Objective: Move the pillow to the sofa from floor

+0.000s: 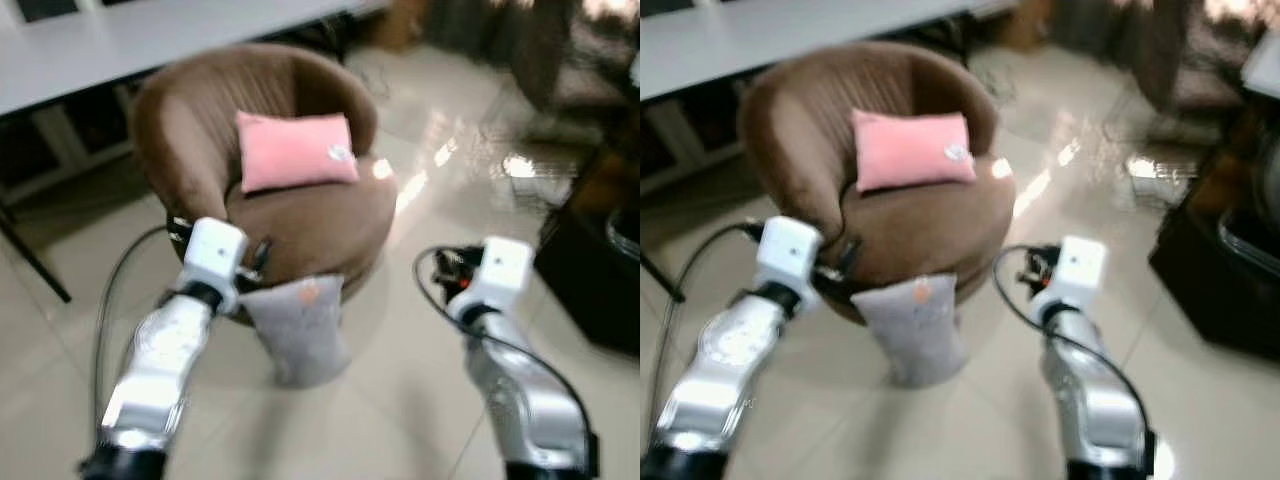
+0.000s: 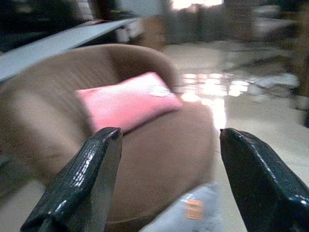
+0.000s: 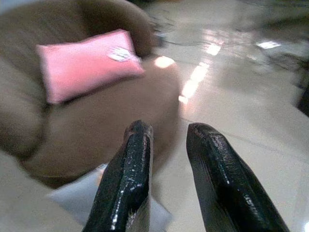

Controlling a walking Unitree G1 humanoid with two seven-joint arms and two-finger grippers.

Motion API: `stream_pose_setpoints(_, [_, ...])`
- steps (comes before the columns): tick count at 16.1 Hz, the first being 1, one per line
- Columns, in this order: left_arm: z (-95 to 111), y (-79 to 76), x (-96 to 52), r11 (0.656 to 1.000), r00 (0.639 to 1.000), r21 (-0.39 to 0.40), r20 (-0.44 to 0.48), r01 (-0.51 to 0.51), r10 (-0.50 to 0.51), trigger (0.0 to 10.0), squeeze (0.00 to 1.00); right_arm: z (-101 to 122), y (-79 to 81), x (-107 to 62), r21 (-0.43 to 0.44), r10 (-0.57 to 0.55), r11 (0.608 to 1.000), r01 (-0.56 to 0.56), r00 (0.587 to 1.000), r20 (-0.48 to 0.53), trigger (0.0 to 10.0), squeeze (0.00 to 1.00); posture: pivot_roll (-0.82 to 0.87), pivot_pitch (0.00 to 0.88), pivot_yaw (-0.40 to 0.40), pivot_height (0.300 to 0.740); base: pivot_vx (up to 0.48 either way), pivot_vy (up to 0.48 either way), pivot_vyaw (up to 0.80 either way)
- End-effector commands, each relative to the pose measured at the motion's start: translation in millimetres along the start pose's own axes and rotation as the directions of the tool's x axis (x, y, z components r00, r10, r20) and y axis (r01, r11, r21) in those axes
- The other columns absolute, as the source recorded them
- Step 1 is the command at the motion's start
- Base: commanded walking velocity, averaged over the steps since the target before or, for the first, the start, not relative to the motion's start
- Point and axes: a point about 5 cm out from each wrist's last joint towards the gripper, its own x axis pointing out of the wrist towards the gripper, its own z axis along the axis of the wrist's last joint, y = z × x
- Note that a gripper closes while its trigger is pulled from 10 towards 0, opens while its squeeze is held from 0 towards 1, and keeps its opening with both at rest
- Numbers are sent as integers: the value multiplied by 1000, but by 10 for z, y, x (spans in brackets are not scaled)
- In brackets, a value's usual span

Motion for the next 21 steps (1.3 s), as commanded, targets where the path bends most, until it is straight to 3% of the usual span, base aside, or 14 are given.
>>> stream_pose_setpoints(1, [30,66,2,1000,1000,24,9,-16,16,10000,0,40,23,4,0,2,1000,-2,1000,16,10000,0,-31,2,13,740,0,476,-556])
stream_pose_setpoints(21, [47,61,53,999,1000,32,19,5,-6,10000,0,15,27,9,17,-6,1000,6,1000,18,10000,0,-29,1,29,740,0,476,-777])
